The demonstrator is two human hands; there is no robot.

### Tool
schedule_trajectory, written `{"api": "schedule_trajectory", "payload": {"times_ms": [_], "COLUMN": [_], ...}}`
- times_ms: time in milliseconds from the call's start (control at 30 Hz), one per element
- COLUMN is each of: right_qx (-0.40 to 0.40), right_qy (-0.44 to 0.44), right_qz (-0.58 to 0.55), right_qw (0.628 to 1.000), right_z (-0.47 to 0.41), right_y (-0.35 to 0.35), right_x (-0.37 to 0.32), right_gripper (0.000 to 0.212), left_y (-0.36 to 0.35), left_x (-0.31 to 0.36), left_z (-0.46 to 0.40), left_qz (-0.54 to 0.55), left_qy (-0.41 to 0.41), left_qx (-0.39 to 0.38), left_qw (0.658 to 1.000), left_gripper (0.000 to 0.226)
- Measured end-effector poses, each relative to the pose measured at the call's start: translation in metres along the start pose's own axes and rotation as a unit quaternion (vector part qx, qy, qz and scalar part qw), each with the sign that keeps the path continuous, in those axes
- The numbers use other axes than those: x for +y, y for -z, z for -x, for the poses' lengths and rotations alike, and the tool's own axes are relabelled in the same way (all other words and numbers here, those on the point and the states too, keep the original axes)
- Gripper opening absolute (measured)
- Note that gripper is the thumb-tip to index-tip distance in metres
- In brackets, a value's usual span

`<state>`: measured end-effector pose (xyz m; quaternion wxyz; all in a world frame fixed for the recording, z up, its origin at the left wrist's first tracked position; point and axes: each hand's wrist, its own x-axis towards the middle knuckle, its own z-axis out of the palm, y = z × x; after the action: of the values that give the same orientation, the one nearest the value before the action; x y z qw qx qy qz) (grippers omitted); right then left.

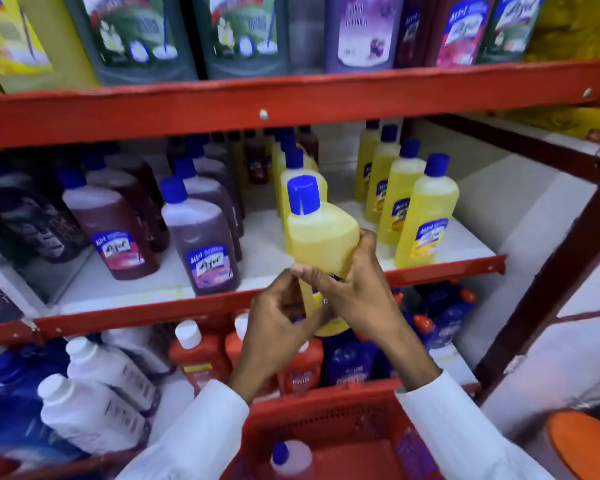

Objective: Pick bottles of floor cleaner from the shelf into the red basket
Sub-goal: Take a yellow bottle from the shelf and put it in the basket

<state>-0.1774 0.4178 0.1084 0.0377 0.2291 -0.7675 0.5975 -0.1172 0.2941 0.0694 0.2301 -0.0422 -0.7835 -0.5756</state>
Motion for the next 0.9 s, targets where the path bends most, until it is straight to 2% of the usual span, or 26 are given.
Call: {"api": "schedule_trajectory", "payload": {"times_ms": [67, 233, 367, 533, 633, 800, 900], "right_qx": [-0.038, -0.138, -0.182, -0.210, -0.217, -0.224, -0.227], "right_qy": [-0.019, -0.009, -0.079, -0.162, -0.203, -0.254, -0.271], "right_qz": [-0.004, 0.069, 0.111, 0.122, 0.127, 0.146, 0.142], "right_qw": [0.999, 0.988, 0.974, 0.956, 0.946, 0.929, 0.925], "right_z": [0.013, 0.049, 0.076, 0.115, 0.133, 0.144, 0.142], "right_y": [0.007, 0.041, 0.044, 0.033, 0.023, 0.010, 0.007], "right_x": [0.019, 0.084, 0.151, 0.236, 0.273, 0.303, 0.304], "right_gripper": [0.090, 0.061, 0.076, 0.070, 0.061, 0.055, 0.049], "left_y": [-0.009, -0.043, -0.074, -0.113, -0.134, -0.159, -0.161], "left_x": [-0.008, -0.065, -0.124, -0.195, -0.233, -0.267, -0.270], "left_z": [0.009, 0.050, 0.092, 0.138, 0.158, 0.173, 0.175], "left_qz": [0.027, 0.062, 0.042, -0.069, -0.092, -0.081, -0.102], "left_qy": [0.027, 0.137, 0.226, 0.284, 0.323, 0.416, 0.431], "left_qx": [0.003, -0.022, -0.043, -0.077, -0.071, -0.040, -0.030], "left_qw": [0.999, 0.988, 0.972, 0.953, 0.939, 0.905, 0.896], "left_gripper": [0.036, 0.058, 0.060, 0.051, 0.051, 0.033, 0.031]}}
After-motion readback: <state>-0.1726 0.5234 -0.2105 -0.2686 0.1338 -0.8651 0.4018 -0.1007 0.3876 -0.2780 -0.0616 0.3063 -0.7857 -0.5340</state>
